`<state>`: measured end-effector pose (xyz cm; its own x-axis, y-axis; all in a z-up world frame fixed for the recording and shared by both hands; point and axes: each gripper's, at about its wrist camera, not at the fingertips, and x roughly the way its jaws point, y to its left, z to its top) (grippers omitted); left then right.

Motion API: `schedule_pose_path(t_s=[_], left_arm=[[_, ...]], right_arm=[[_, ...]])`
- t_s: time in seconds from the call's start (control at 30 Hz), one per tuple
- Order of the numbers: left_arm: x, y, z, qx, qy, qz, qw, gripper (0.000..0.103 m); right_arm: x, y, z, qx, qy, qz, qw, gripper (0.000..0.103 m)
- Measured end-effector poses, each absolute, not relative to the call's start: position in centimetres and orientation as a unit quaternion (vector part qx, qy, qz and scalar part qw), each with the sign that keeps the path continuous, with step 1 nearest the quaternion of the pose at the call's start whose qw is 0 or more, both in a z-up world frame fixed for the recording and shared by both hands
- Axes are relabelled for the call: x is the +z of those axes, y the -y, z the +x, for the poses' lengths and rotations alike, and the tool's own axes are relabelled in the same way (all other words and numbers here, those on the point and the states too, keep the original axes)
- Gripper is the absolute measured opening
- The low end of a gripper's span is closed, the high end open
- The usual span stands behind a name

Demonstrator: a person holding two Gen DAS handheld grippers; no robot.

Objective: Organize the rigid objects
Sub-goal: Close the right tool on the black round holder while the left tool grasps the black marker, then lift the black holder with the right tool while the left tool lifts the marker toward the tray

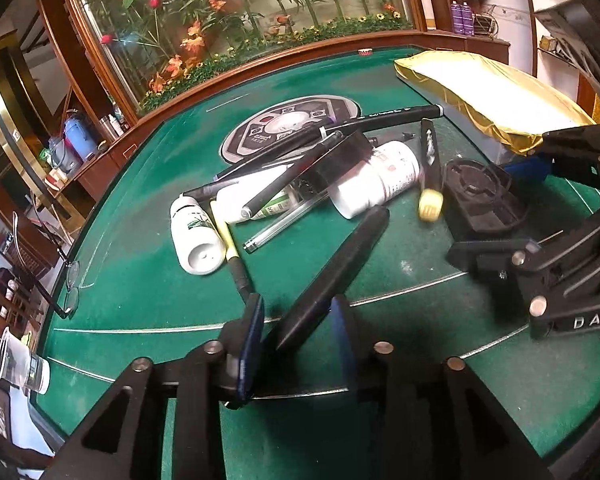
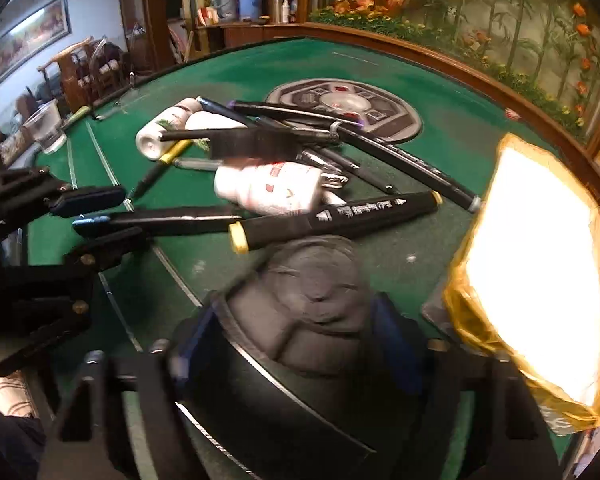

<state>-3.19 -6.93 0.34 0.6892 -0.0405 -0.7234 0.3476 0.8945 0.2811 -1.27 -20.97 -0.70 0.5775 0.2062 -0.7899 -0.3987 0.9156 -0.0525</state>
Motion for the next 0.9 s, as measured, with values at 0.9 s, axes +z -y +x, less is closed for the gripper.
schedule_pose_path(t_s=[0.9], left_arm=[[0.5, 8.6, -3.7, -0.118, -0.373, 0.239, 0.889, 0.018]], right_arm=[[-0.1, 20.3, -2.1, 0.135, -0.39, -0.169, 0.895, 0.067]])
